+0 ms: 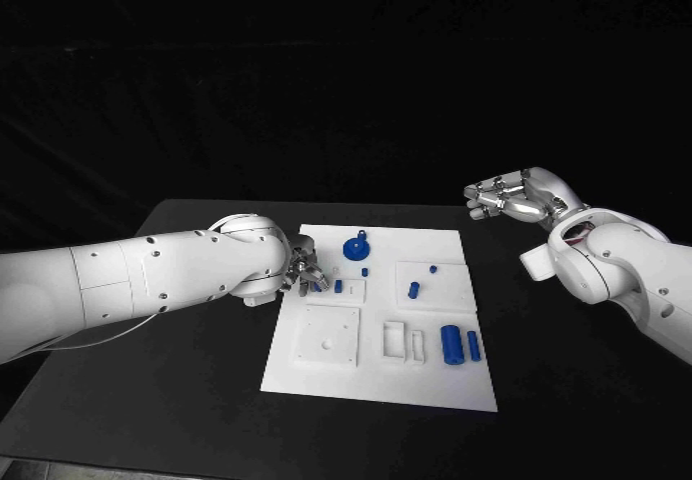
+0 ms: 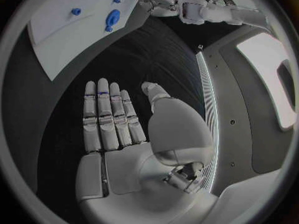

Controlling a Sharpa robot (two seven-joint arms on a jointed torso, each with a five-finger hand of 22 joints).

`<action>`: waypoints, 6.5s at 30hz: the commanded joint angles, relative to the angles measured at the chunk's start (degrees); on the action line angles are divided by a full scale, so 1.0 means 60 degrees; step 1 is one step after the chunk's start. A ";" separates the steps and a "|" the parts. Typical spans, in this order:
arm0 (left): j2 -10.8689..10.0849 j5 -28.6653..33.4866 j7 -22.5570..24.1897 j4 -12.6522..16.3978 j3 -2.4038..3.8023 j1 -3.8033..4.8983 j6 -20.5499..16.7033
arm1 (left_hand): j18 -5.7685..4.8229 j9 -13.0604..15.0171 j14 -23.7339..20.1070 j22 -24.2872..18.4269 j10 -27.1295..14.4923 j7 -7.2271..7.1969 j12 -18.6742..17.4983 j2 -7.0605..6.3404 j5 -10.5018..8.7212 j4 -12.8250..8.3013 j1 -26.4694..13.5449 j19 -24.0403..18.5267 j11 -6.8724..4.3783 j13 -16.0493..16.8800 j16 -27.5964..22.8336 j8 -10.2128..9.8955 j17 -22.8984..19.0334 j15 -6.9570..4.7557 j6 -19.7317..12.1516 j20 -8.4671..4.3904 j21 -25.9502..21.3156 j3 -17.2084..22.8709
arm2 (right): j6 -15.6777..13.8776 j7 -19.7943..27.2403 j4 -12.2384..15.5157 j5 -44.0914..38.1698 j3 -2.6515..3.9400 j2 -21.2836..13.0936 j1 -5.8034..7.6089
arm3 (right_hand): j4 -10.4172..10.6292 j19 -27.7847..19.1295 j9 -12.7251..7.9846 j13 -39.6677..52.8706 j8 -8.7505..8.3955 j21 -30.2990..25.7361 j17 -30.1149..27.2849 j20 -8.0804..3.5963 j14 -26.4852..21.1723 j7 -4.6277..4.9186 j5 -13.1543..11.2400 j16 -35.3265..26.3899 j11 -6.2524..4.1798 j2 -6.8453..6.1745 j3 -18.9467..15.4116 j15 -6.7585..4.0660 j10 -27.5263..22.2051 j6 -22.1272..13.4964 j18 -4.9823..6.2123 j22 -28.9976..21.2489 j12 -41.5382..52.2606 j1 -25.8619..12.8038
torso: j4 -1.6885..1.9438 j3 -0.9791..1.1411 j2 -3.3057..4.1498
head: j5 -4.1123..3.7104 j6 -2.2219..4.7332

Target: Assemble the parts on the task board

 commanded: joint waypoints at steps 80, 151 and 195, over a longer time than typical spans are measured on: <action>0.0291 -0.0308 -0.0480 -0.0418 -0.0133 -0.0206 0.0362 | -0.0061 -0.0900 -0.0073 0.0513 -0.0188 -0.0445 0.0158 -0.1097 -0.1176 0.1938 0.0271 0.0046 -0.0039 0.0050 -0.0087 -0.0071 -0.0168 -0.0055 0.0486 -0.0051 -0.0071 -0.1416 | 0.0075 0.0019 -0.0040 -0.0148 0.0010 0.0031 -0.0026 | 0.0205 -0.0067 0.0016 -0.0002 0.0009 -0.0063 -0.0012 -0.0009 -0.0098 -0.0018 0.0055 -0.0048 0.0015 0.0088 -0.0403 0.0000 -0.0058 -0.0081 -0.0015 -0.0015 -0.0040 -0.0055 | 0.0003 -0.0004 -0.0002 | -0.0085 0.0010; 0.0076 0.0366 -0.0030 -0.0577 0.0190 -0.0202 -0.0049 | -0.0027 -0.0794 -0.0194 0.0409 -0.0262 -0.0366 0.0117 -0.1754 -0.2169 0.3186 0.0060 -0.0077 0.0035 -0.0036 -0.0322 0.0044 -0.0442 0.0009 0.0448 0.0012 -0.0557 -0.1581 | 0.0055 0.0046 -0.0095 -0.0142 0.0010 0.0078 -0.0117 | 0.0304 -0.0078 0.0016 0.0000 0.0008 -0.0061 -0.0012 -0.0001 -0.0113 -0.0018 0.0101 -0.0048 0.0025 0.0223 -0.0790 0.0007 -0.0065 -0.0084 -0.0014 -0.0015 -0.0039 -0.0012 | 0.0008 0.0003 -0.0009 | -0.0159 0.0037; 0.1358 -0.2583 0.6497 -0.1619 0.0645 -0.0257 -0.2458 | 0.0482 -0.8300 -0.1491 -0.0483 -0.1683 0.0556 -0.5261 -0.1609 -0.4973 0.0126 0.3194 -0.0763 0.1328 -0.4184 -0.3471 -0.2898 -0.4685 0.0943 0.1110 0.0925 -0.4236 -0.1213 | 0.0089 0.0062 -0.0089 -0.0126 0.0010 0.0150 -0.0125 | 0.0287 -0.0081 0.0015 0.0000 0.0007 -0.0062 -0.0013 0.0001 -0.0121 -0.0018 0.0112 -0.0047 0.0023 0.0214 -0.0724 0.0007 -0.0068 -0.0084 -0.0011 -0.0015 -0.0039 -0.0013 | -0.0030 -0.0001 0.0007 | -0.0218 0.0294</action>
